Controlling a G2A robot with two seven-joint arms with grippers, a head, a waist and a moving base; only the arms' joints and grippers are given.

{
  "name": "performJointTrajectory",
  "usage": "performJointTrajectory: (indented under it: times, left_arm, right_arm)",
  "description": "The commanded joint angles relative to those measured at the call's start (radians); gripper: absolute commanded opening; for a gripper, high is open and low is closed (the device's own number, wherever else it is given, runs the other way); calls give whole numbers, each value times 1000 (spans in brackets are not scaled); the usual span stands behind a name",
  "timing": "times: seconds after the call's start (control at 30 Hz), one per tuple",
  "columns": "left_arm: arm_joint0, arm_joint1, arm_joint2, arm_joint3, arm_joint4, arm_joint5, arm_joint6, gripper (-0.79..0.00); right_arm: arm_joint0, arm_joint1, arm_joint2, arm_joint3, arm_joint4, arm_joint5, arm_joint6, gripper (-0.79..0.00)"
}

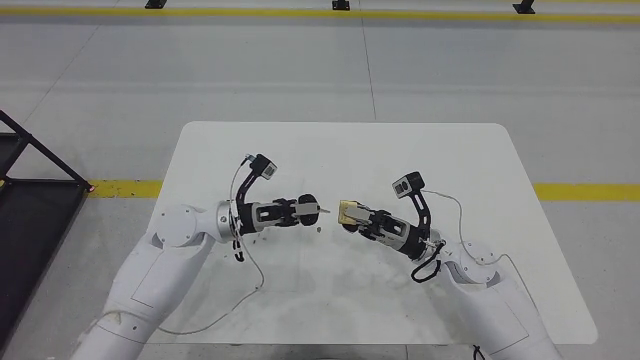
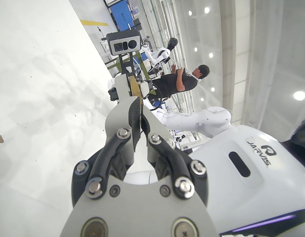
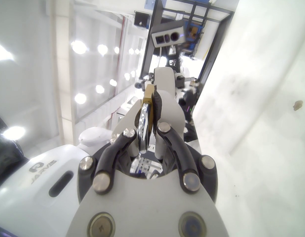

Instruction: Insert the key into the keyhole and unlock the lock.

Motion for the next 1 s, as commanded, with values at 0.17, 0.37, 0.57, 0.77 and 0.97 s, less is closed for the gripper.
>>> performJointTrajectory:
  times: [0.17, 0.37, 0.57, 0.77, 0.97]
  left_arm:
    - [-3, -3, 14, 3, -2, 4, 6, -785]
    - [-2, -6, 23, 0, -2, 3, 16, -785]
    - [-7, -10, 35, 2, -5, 6, 33, -785]
    - [-13, -13, 41, 8, -10, 9, 40, -785]
    - [-19, -16, 47, 18, -6, 12, 54, -785]
  right_arm:
    - [0, 0, 0, 0, 0, 0, 0, -785]
    - [0, 0, 0, 0, 0, 0, 0, -785]
    - [0, 0, 0, 0, 0, 0, 0, -785]
    - [0, 0, 0, 0, 0, 0, 0, -785]
    - [0, 0, 0, 0, 0, 0, 0, -785]
